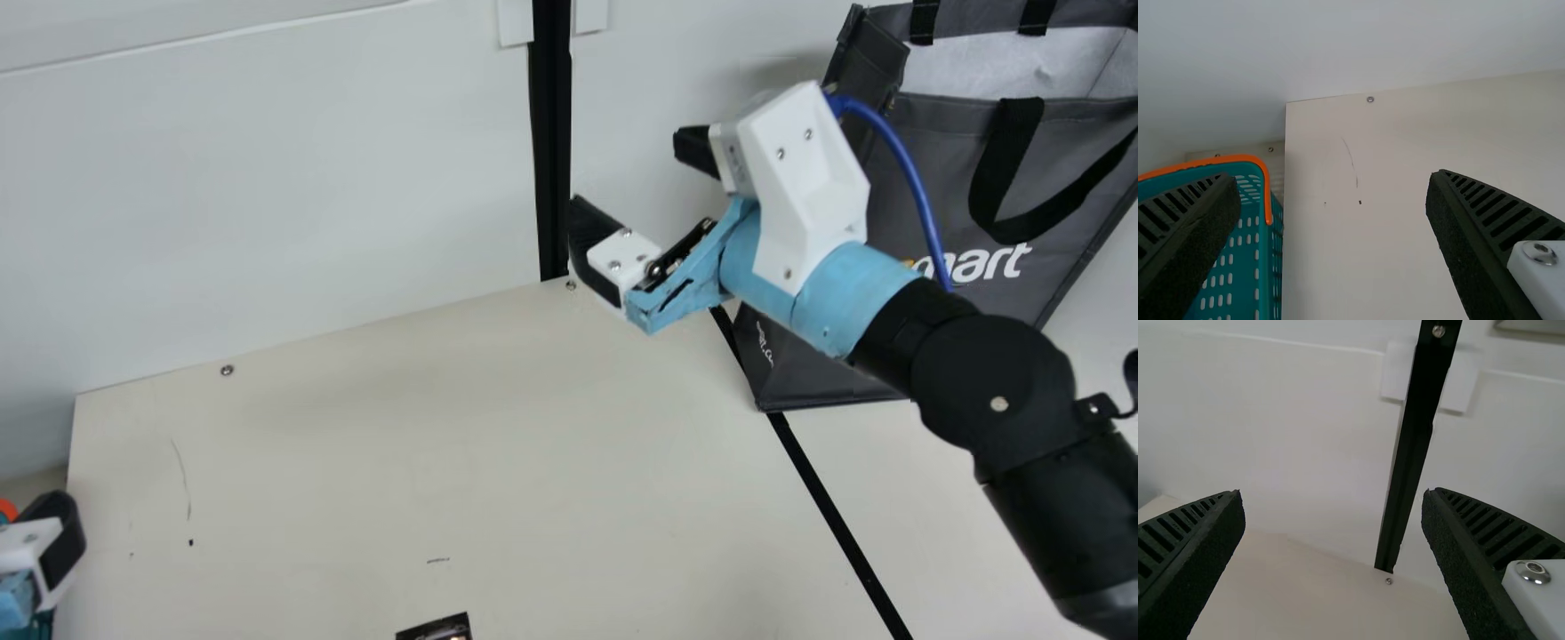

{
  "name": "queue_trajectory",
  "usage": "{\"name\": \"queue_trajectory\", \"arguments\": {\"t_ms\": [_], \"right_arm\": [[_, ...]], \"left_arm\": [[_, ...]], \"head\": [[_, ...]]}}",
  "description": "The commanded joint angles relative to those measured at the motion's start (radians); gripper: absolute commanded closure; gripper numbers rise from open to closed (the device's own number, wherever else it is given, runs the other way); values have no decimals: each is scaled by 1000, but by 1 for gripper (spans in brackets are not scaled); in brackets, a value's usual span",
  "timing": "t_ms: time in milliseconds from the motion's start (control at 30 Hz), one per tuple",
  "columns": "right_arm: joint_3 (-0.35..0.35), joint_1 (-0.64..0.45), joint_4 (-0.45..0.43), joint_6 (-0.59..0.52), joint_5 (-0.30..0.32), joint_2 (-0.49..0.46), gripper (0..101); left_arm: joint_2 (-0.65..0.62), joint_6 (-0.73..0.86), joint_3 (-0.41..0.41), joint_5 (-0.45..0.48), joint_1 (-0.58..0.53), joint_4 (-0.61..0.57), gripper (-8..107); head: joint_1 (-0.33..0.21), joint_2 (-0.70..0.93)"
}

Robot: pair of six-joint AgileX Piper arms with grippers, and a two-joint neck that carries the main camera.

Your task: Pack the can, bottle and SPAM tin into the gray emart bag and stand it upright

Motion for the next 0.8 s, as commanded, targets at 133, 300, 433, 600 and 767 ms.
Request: {"name": "queue_trajectory", "arguments": {"t_ms": [133,300,433,600,767], "right_arm": [[36,6,20,-24,2,-2,6],[45,6,33,-35,3,-2,6],[45,6,33,-35,3,-2,6],[45,6,33,-35,2,-2,6],[45,6,33,-35,2,-2,6]], "left_arm": [[0,0,0,0,0,0,9],[0,0,0,0,0,0,9],[0,0,0,0,0,0,9],[0,0,0,0,0,0,9],[0,0,0,0,0,0,9]], "head": [[-23,-1],[-23,-1],[-23,-1],[-23,-1],[-23,-1]]}}
